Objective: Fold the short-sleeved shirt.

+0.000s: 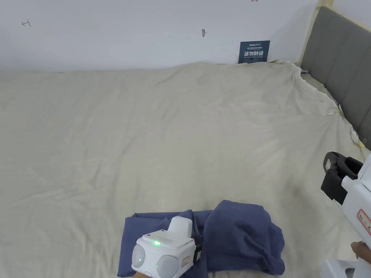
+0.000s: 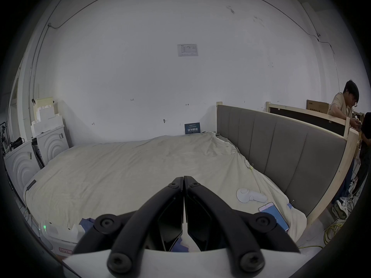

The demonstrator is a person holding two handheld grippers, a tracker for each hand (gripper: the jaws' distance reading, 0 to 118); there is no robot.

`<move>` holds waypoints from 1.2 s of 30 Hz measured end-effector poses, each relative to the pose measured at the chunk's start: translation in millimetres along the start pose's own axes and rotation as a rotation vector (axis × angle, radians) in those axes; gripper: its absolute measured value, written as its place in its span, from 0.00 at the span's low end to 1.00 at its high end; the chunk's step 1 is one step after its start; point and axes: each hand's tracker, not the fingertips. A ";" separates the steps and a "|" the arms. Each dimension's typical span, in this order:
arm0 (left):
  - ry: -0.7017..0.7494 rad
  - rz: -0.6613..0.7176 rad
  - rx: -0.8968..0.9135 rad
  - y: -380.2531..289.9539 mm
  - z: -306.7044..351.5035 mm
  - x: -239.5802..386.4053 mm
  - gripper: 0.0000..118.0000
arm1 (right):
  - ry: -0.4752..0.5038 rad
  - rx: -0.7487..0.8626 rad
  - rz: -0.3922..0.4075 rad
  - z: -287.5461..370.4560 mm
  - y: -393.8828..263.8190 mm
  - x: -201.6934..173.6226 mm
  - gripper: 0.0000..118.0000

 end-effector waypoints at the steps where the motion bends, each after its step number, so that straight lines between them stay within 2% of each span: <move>1: -0.005 0.004 -0.001 1.1 0.5 -0.6 0.00 | 0.000 0.000 0.001 0.2 -0.1 0.3 0.00; 5: -0.036 0.038 0.041 10.3 19.6 -12.6 0.00 | -0.001 0.001 0.000 1.7 -0.2 1.8 0.00; 11: -0.155 0.178 0.141 34.9 82.3 -63.0 0.00 | 0.008 0.003 0.005 0.5 2.2 -1.1 0.00; 18: -0.222 0.331 0.154 45.3 129.0 -142.7 0.00 | 0.031 0.003 0.011 -1.6 8.0 -15.9 0.00; 21: -0.284 0.404 0.095 40.4 129.8 -175.2 0.04 | 0.042 0.004 0.017 -4.9 9.5 -20.9 0.00; 23: -0.328 0.467 0.060 32.5 123.1 -194.2 0.15 | 0.048 0.004 0.021 -7.3 10.1 -24.1 0.00; 24: -0.358 0.501 0.036 27.5 118.1 -203.3 0.26 | 0.050 0.004 0.020 -7.3 10.6 -26.3 0.00; 26: -0.367 0.577 0.009 16.7 107.4 -214.5 0.57 | 0.058 0.006 0.013 -7.9 10.6 -28.0 0.00; 28: -0.369 0.596 0.009 6.1 98.5 -221.5 0.77 | 0.063 0.003 0.009 -8.4 11.3 -29.8 0.00; 29: -0.371 0.602 0.006 1.9 93.5 -224.5 0.79 | 0.064 0.001 0.011 -8.8 11.4 -30.5 0.00; 36: -0.325 0.637 -0.089 -13.8 54.5 -232.4 0.79 | 0.053 -0.013 0.024 -10.2 10.0 -29.9 0.00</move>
